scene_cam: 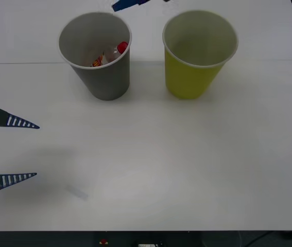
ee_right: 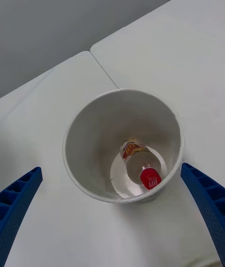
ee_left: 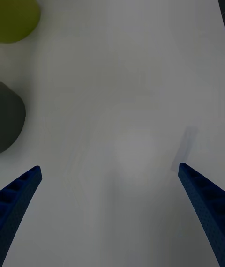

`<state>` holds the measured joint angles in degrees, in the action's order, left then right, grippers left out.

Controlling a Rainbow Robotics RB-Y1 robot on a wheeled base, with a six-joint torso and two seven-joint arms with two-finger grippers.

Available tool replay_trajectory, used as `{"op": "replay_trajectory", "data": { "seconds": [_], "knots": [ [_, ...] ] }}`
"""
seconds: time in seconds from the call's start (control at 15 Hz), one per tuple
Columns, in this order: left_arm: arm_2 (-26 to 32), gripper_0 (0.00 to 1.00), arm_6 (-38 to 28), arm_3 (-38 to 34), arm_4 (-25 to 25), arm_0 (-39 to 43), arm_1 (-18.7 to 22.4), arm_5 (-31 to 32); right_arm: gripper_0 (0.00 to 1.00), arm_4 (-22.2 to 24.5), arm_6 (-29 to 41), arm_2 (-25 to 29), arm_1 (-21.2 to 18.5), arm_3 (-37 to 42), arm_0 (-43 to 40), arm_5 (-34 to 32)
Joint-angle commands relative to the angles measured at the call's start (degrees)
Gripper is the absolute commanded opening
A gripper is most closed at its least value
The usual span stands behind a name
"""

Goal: Put the can into the green bin and the plastic bottle into the gray bin

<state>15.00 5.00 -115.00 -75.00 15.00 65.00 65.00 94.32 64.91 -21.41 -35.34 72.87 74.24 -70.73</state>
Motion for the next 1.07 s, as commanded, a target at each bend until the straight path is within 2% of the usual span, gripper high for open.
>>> {"op": "replay_trajectory", "data": {
  "seconds": [0.07,0.33,0.6,0.87,1.07],
  "knots": [
    [0.0,1.0,0.0,0.0,0.0,0.0,0.0,0.0,1.0,-0.63,-0.75,5.07,-3.6,7.99,-5.86,-4.33],
    [0.0,1.0,0.0,0.0,0.0,0.0,0.0,0.0,1.0,-3.96,-2.07,11.57,-8.61,20.03,-15.97,-6.09],
    [0.0,1.0,0.0,0.0,0.0,0.0,0.0,0.0,1.0,-7.04,-5.41,19.92,-13.18,33.48,-30.03,-6.09],
    [0.0,1.0,0.0,0.0,0.0,0.0,0.0,0.0,1.0,-14.42,-16.57,26.51,-16.43,36.73,-41.37,-6.97],
    [0.0,1.0,0.0,0.0,0.0,0.0,0.0,0.0,1.0,-16.62,-23.34,31.79,-16.78,36.82,-46.47,-12.68]
  ]
}}
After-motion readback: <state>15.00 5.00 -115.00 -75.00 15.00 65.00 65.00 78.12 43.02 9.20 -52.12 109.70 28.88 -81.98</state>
